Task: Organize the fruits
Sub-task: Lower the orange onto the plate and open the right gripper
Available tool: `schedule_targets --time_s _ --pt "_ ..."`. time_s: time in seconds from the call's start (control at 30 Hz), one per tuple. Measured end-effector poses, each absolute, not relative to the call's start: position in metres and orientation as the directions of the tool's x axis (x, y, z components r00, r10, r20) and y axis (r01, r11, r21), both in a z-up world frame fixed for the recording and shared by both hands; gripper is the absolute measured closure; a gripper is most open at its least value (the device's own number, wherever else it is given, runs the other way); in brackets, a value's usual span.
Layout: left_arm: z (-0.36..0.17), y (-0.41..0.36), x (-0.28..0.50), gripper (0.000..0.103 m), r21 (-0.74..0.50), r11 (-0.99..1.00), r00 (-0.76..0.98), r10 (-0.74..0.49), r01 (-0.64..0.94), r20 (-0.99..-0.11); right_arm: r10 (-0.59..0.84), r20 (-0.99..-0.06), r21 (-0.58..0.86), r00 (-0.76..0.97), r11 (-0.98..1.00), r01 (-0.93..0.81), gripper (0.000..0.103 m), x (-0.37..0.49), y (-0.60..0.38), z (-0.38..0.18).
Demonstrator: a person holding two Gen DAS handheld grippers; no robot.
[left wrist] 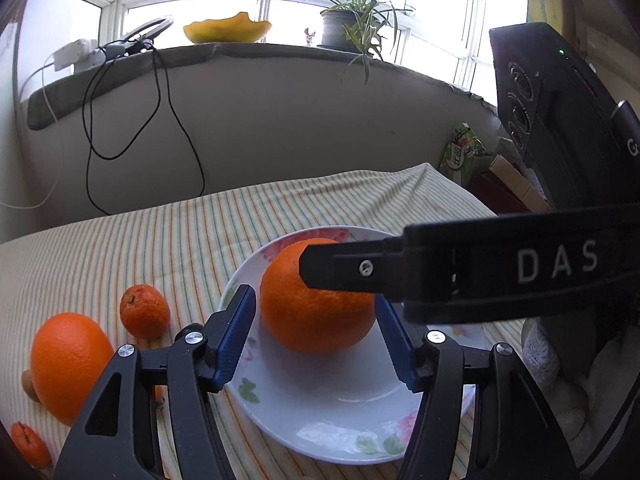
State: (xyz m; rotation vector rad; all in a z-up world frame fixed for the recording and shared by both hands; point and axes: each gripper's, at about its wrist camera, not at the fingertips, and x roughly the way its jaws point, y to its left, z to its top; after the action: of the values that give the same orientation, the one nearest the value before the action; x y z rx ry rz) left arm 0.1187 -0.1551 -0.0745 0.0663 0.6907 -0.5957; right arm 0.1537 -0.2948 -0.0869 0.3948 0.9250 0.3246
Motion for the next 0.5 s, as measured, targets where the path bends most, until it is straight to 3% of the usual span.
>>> schedule_targets --time_s 0.5 --pt "-0.068 -0.136 0.108 0.039 -0.142 0.844 0.634 -0.490 0.517 -0.598 0.354 -0.683 0.367 0.639 0.923 -0.119 0.022 0.127 -0.279 -0.065"
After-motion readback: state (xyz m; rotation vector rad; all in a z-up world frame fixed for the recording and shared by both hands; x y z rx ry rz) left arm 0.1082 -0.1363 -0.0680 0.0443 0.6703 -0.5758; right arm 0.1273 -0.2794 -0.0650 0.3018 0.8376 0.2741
